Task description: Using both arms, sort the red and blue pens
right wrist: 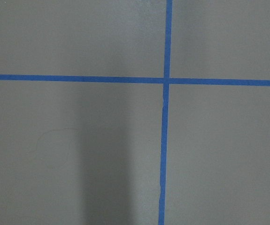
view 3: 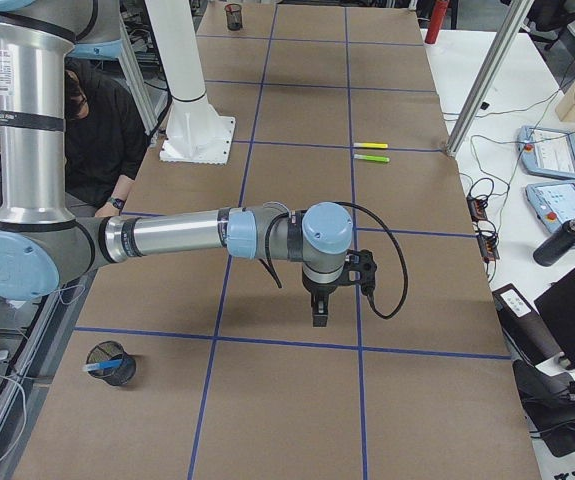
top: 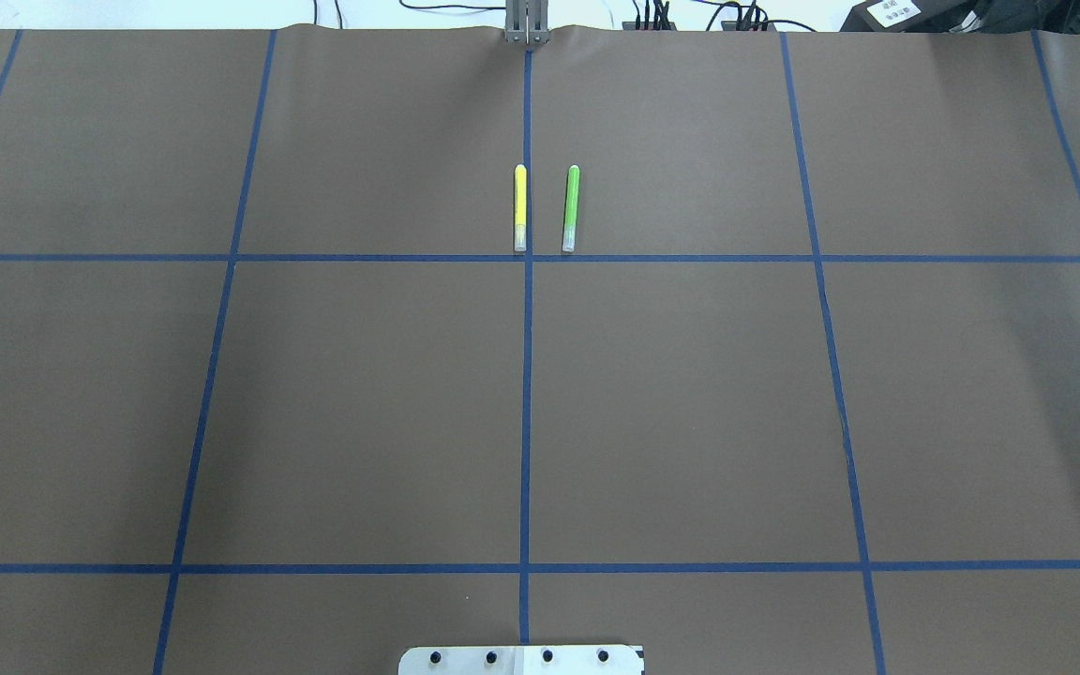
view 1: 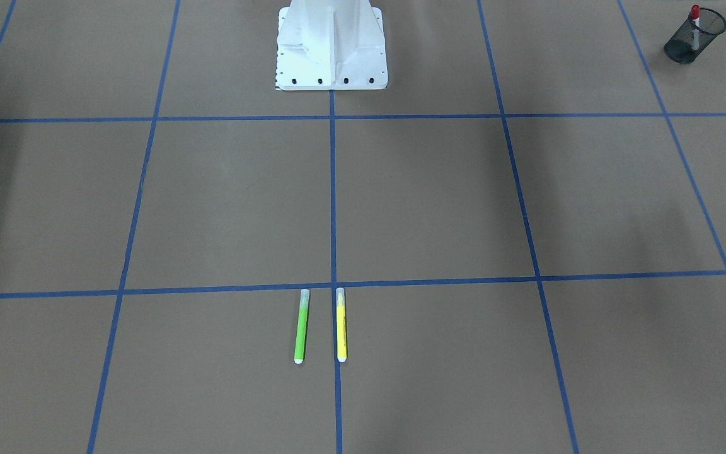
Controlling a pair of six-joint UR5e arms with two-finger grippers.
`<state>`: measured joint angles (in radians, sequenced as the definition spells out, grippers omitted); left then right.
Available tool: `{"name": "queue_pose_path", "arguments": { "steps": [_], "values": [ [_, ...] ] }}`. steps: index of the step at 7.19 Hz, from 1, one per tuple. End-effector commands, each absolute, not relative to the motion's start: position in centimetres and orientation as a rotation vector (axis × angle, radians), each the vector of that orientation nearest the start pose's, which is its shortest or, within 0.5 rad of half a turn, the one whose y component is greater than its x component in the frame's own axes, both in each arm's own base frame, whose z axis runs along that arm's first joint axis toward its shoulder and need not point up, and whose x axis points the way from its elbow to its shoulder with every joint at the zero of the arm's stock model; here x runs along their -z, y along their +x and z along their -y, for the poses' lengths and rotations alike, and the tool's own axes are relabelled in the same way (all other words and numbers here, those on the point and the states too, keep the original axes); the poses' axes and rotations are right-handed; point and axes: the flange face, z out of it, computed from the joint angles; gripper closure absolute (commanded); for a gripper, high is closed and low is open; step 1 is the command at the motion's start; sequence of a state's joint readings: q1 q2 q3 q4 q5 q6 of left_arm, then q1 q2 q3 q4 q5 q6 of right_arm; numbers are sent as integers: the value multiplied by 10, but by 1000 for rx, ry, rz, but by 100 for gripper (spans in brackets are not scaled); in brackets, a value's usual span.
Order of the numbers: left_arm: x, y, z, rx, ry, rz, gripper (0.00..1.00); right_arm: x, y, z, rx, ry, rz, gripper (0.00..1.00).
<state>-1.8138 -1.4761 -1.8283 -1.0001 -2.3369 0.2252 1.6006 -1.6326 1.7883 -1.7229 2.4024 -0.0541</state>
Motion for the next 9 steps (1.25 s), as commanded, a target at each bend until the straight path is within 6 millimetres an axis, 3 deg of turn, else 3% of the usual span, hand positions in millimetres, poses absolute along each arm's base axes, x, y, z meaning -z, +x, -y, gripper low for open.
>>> {"name": "queue_pose_path", "arguments": {
  "steps": [1,2,5,9],
  "values": [
    [-579,-108,443,184,14,-767,0,-595,74,458,10,26,834,0],
    [-568,-90,455,200,69,-772,0,-609,73,453,-19,-8,830,0],
    [-566,-82,460,185,91,-776,0,-633,74,456,-91,-75,821,0],
    [-569,-74,466,148,120,-777,0,-617,74,472,-118,-59,818,0]
  ]
}}
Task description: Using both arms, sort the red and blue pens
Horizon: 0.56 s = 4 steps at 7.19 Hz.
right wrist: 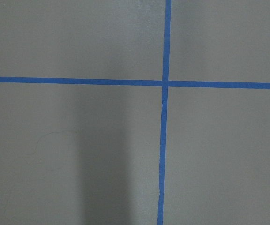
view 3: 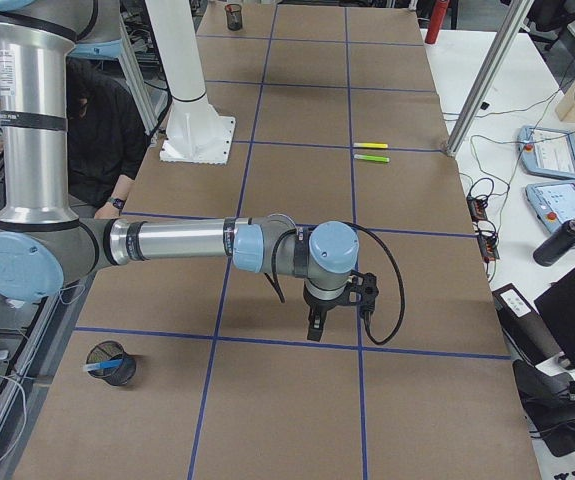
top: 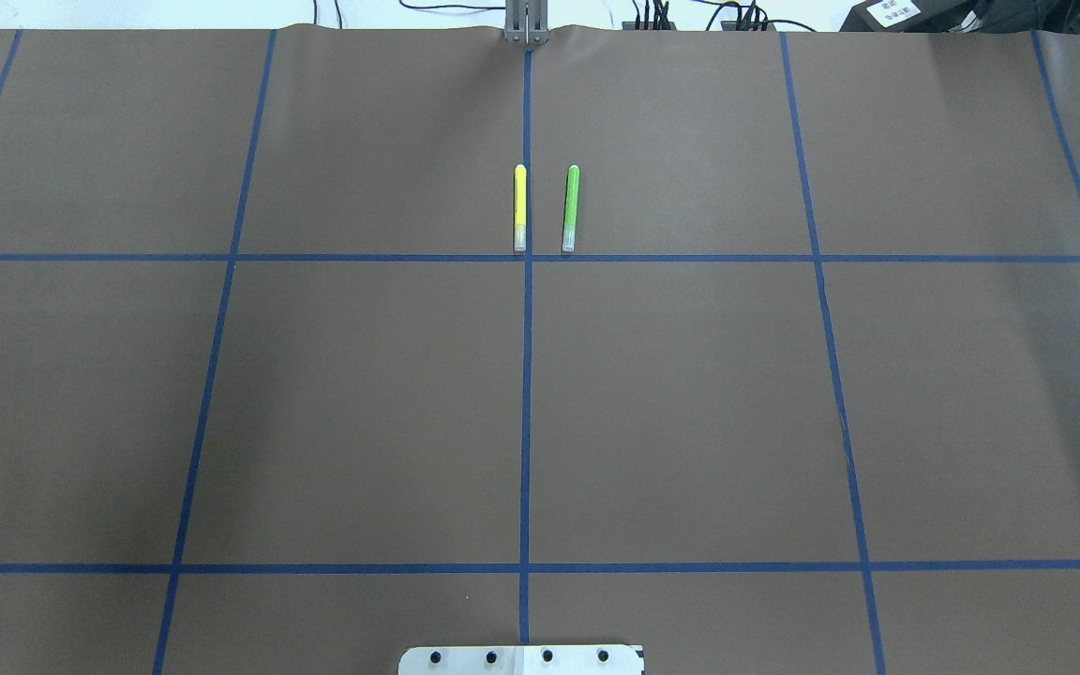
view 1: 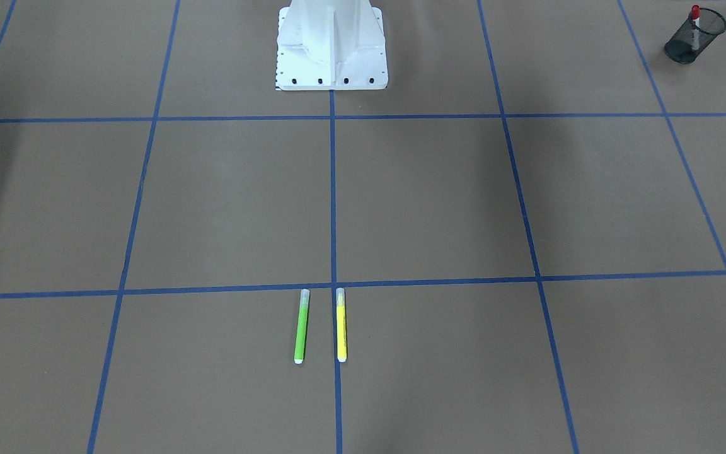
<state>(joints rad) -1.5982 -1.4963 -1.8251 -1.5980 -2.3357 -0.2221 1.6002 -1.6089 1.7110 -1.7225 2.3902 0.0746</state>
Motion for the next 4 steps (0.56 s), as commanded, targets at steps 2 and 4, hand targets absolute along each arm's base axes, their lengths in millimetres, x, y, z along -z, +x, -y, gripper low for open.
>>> {"name": "queue_pose_path", "arguments": {
  "steps": [2,4],
  "values": [
    [-598,-72,461,168,61,-769,0,-616,72,474,-113,-60,818,0],
    [-600,-72,460,171,54,-768,0,-615,71,474,-110,-59,818,0]
  ]
}}
